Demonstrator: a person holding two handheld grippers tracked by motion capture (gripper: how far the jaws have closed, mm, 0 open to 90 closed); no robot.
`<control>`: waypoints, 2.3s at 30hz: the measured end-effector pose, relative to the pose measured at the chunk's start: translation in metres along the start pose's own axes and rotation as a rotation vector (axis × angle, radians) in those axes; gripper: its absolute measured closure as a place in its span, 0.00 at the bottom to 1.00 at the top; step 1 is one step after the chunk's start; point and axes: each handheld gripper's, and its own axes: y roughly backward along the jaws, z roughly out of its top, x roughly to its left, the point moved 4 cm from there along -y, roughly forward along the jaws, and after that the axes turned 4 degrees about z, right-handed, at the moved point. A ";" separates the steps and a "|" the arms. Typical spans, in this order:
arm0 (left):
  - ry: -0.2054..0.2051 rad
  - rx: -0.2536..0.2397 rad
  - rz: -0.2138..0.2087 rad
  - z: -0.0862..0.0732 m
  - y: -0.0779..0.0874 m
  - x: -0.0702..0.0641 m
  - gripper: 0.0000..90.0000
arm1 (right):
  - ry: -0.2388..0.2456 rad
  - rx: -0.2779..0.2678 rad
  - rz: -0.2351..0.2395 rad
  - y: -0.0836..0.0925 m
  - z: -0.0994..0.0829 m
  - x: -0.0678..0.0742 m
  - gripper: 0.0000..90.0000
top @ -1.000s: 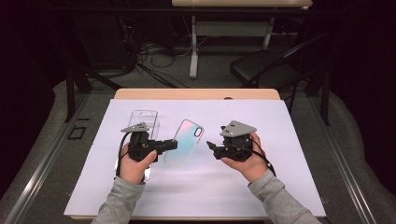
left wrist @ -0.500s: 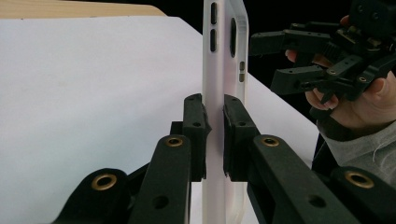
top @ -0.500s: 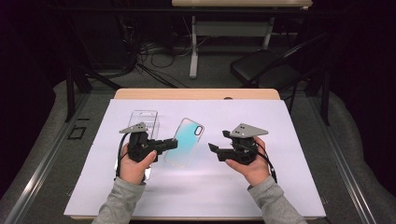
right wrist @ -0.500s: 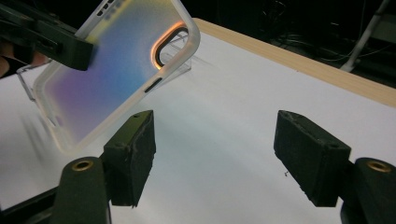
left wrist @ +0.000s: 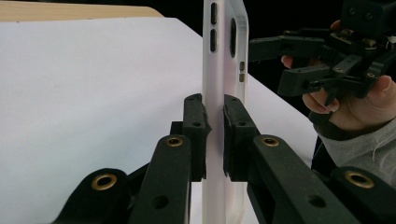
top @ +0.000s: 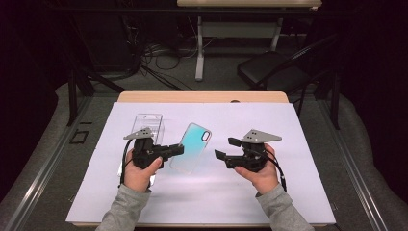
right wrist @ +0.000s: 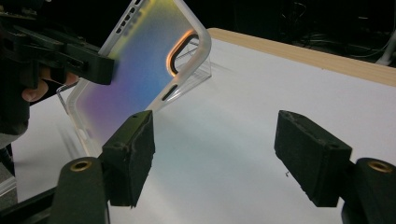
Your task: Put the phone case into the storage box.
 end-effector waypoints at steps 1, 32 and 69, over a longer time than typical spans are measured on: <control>0.001 -0.001 -0.001 0.000 0.000 0.000 0.92 | -0.004 -0.001 0.003 0.000 0.000 0.000 0.32; -0.023 -0.028 -0.036 -0.009 -0.016 -0.016 0.92 | -0.204 -0.038 0.175 -0.012 -0.015 0.005 0.47; -0.034 -0.056 -0.064 -0.012 -0.021 -0.026 0.92 | -0.320 -0.060 0.297 -0.014 -0.020 0.008 0.64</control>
